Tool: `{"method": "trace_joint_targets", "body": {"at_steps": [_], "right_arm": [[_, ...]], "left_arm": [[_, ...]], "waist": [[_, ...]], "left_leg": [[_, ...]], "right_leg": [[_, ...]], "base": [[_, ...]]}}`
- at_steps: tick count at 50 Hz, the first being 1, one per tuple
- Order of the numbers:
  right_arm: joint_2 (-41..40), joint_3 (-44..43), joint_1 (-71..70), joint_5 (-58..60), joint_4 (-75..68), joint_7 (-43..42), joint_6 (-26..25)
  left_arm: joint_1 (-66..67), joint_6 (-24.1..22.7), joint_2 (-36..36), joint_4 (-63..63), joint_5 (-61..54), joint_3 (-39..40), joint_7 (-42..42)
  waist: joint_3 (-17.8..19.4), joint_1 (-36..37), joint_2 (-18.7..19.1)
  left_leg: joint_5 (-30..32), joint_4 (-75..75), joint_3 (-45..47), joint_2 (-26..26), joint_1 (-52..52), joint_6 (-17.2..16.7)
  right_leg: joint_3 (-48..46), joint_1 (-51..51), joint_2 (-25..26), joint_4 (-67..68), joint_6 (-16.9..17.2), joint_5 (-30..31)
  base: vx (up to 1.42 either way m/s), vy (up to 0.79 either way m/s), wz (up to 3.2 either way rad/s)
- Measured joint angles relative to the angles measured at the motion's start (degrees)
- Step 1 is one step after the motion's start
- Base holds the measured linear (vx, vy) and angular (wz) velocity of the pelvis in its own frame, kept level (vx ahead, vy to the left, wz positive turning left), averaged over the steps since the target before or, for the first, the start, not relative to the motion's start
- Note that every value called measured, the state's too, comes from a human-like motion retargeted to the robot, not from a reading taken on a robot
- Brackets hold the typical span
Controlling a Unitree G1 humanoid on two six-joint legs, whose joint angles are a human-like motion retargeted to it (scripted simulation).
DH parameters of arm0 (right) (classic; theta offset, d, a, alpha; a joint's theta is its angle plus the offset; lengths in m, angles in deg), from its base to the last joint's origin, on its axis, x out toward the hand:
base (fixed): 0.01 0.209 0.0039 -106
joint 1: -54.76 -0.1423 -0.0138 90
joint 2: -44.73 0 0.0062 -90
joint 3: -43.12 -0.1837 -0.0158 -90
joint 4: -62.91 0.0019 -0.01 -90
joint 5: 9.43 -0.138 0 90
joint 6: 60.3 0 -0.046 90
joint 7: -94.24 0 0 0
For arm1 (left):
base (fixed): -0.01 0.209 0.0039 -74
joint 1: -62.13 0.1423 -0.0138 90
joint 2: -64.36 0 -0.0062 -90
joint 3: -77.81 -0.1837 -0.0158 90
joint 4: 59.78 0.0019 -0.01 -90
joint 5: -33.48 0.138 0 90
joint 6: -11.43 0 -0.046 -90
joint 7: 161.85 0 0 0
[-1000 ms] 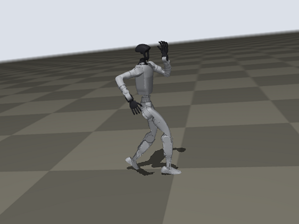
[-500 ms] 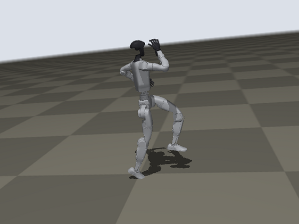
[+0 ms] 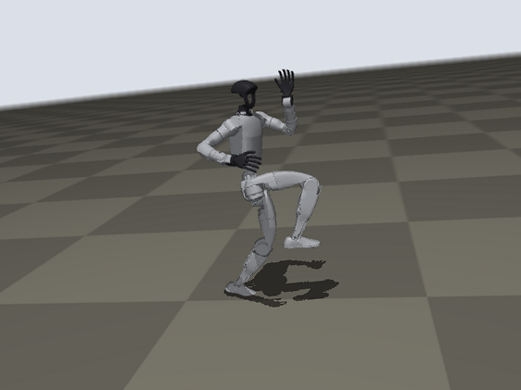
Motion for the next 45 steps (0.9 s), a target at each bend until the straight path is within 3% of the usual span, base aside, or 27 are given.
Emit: {"method": "trace_joint_targets", "body": {"at_steps": [3, 5, 8, 10, 13, 15, 18, 20, 22, 25, 28, 31, 32, 33, 35, 37, 39, 41, 42, 43, 45], "right_arm": [[6.1, -9.0, 14.8, -3.8, 3.5, 7.6, -2.6], [5.7, -10.4, 23.8, -2.4, 7.6, 11.2, -4.0], [7.1, -8.2, 24.2, -0.8, 10.5, 15.7, -8.3], [9.6, -4.3, 21.7, 1.6, 11.2, 17.0, -10.4], [15.5, 6.2, 6.1, 2.9, 0.9, 16.9, -11.2], [14.9, 13.1, 0.0, 4.8, -1.4, 14.5, -11.1], [9.6, 24.6, -15.4, 8.9, -7.6, 6.4, -8.7], [4.9, 30.9, -31.7, 11.8, -14.0, -3.4, -6.7], [-4.5, 35.4, -49.2, 14.2, -18.5, -11.4, -6.3], [-21.3, 32.4, -64.9, 12.8, -10.0, -18.1, -4.8], [-28.9, 32.3, -74.8, 17.9, 5.4, -19.0, -7.4], [-26.1, 34.1, -80.5, 15.7, 16.6, -14.3, -7.4], [-24.9, 35.1, -81.4, 15.2, 19.1, -13.2, -7.1], [-24.4, 36.5, -81.1, 15.8, 21.1, -13.1, -6.9], [-22.9, 38.1, -80.9, 16.4, 25.1, -13.3, -6.1], [-21.0, 36.5, -78.3, 14.3, 27.6, -13.9, -3.4], [-18.3, 34.4, -73.4, 13.3, 26.9, -12.9, -2.9], [-17.0, 33.2, -65.5, 9.9, 25.1, -11.4, -2.3], [-15.9, 32.6, -61.2, 8.2, 23.9, -9.6, -2.3], [-14.2, 31.8, -56.6, 7.2, 22.6, -6.9, -2.6], [-7.9, 28.5, -48.1, 9.1, 19.1, -1.7, -2.9]], "left_arm": [[-2.4, -1.4, -4.4, -6.2, -2.0, -2.0, -0.7], [-1.2, -3.0, -6.8, -10.5, -5.3, -4.5, -2.6], [3.5, -5.3, -9.5, -15.7, -11.0, -3.3, -4.9], [11.1, -6.8, -9.9, -18.7, -16.0, -0.3, -7.2], [21.7, -9.3, -5.0, -19.1, -21.1, 4.5, -9.7], [29.6, -9.6, -2.0, -19.1, -23.2, 4.6, -10.9], [40.6, -8.5, 0.8, -15.5, -20.5, 6.2, -13.0], [52.5, -9.7, 2.5, -10.5, -19.3, 9.6, -11.6], [69.7, -10.6, 4.1, -2.4, -23.9, 11.4, -11.9], [90.1, -10.6, -1.3, 8.7, -27.0, 7.6, -13.4], [104.7, -9.6, -13.7, 9.9, -28.7, 5.1, -17.9], [115.3, -7.8, -23.7, 9.7, -27.9, 9.7, -27.2], [119.2, -7.5, -25.8, 9.5, -26.6, 12.4, -29.0], [124.5, -7.7, -26.8, 8.9, -24.3, 15.6, -28.8], [132.0, -8.0, -26.0, 5.8, -20.4, 22.4, -27.2], [132.2, -8.1, -24.8, 2.5, -19.1, 24.7, -24.9], [124.3, -6.1, -24.1, 1.5, -19.9, 21.6, -24.4], [116.0, -4.7, -22.5, 1.1, -17.8, 18.2, -24.4], [111.6, -3.9, -20.9, 1.3, -16.5, 16.7, -24.4], [107.5, -3.1, -18.3, 1.7, -15.2, 15.8, -24.2], [97.5, -2.3, -11.2, 3.8, -13.9, 14.5, -22.2]], "waist": [[-13.6, -0.9, 3.1], [-19.9, 1.7, 1.0], [-21.6, 5.2, -5.0], [-20.6, 6.9, -7.7], [-16.4, 9.0, -8.8], [-13.1, 12.0, -9.8], [-4.3, 18.9, -7.6], [6.1, 22.3, -4.6], [12.4, 23.5, -4.2], [12.0, 31.6, -7.7], [3.9, 44.2, -10.4], [-6.5, 51.6, -14.1], [-9.6, 52.5, -14.7], [-12.5, 52.7, -14.9], [-14.9, 50.6, -11.7], [-15.4, 49.2, -7.9], [-15.4, 47.1, -6.1], [-18.0, 45.5, -5.9], [-19.3, 44.2, -5.9], [-19.8, 42.3, -5.5], [-16.8, 36.2, -5.2]], "left_leg": [[26.7, -11.6, -2.3, -2.7, -1.4, -2.8], [33.0, -11.9, -4.7, -7.3, -2.2, -3.0], [24.6, 6.3, -1.8, -14.7, -7.5, 1.6], [19.6, 23.4, 4.5, -14.1, -12.4, 6.4], [7.6, 52.6, 7.5, -12.6, -26.6, 13.0], [0.5, 70.8, 6.5, -15.1, -39.3, 13.7], [-9.0, 91.7, 4.5, -16.4, -63.3, 11.1], [-12.8, 97.1, 2.9, -16.5, -74.8, 8.1], [-12.8, 95.2, 3.1, -16.1, -83.7, 6.9], [-8.3, 89.7, 7.7, -12.8, -92.7, 8.7], [-2.0, 79.3, 11.4, -10.1, -91.7, 10.4], [8.2, 61.5, 12.3, -14.4, -84.7, 9.4], [11.6, 54.4, 11.6, -16.4, -80.4, 8.6], [14.7, 46.7, 11.2, -17.6, -74.3, 7.8], [21.0, 31.5, 6.9, -18.9, -59.8, 5.3], [26.3, 16.9, 3.7, -16.0, -44.9, 1.8], [34.3, -2.6, 1.5, -16.0, -30.6, 0.7], [41.4, -16.4, 0.1, -14.4, -21.6, -1.5], [41.4, -20.5, -0.6, -13.6, -18.5, -2.1], [36.1, -22.1, -1.0, -13.0, -15.7, -1.7], [15.8, -21.7, -1.2, -13.8, -10.4, 2.4]], "right_leg": [[1.0, 8.4, -0.9, -17.8, -0.1, 12.4], [4.0, 20.4, -1.4, -32.1, 0.1, 18.5], [12.0, 43.6, -6.5, -56.0, 1.7, 24.2], [14.7, 60.8, -11.6, -74.7, 2.0, 30.3], [21.0, 81.6, -16.3, -97.3, 5.1, 41.5], [28.1, 91.7, -16.1, -102.1, 5.5, 36.7], [26.6, 96.3, -13.7, -93.3, -2.5, 4.2], [28.6, 97.3, -10.4, -81.4, -6.2, -7.0], [29.6, 96.6, -9.4, -70.9, -5.7, -9.1], [31.4, 102.3, -14.8, -74.8, -4.4, -9.0], [33.5, 106.6, -20.1, -88.7, -2.5, 7.3], [32.8, 105.2, -22.4, -99.4, 4.3, 31.3], [31.7, 104.2, -21.8, -100.2, 5.4, 36.4], [30.7, 103.0, -21.1, -98.8, 4.9, 37.4], [23.7, 99.6, -16.3, -86.4, -0.5, 31.3], [14.9, 92.7, -13.9, -66.5, -4.5, 24.5], [9.7, 83.0, -13.9, -47.2, -11.5, 17.0], [8.8, 68.8, -11.0, -27.6, -14.8, 10.8], [8.7, 60.8, -8.4, -18.5, -15.7, 8.6], [8.3, 53.0, -5.8, -10.0, -16.2, 6.7], [6.7, 38.6, -3.1, 5.7, -15.0, 2.9]], "base": [[1.0, -0.14, -0.71], [0.97, -0.07, -0.8], [0.92, -0.03, -0.31], [0.9, -0.04, 0.12], [0.85, -0.08, 0.34], [0.73, -0.04, -0.12], [0.57, -0.01, -0.82], [0.52, 0.01, -1.53], [0.64, 0.1, -1.28], [0.93, 0.13, -0.84], [1.01, 0.19, -0.33], [0.99, 0.24, 0.45], [0.99, 0.25, 0.42], [1.0, 0.27, 0.27], [1.01, 0.25, 0.24], [1.0, 0.22, 0.06], [0.91, 0.23, 0.13], [0.87, 0.2, -0.12], [0.81, 0.17, -0.04], [0.77, 0.17, 0.24], [0.7, 0.15, 0.84]]}}
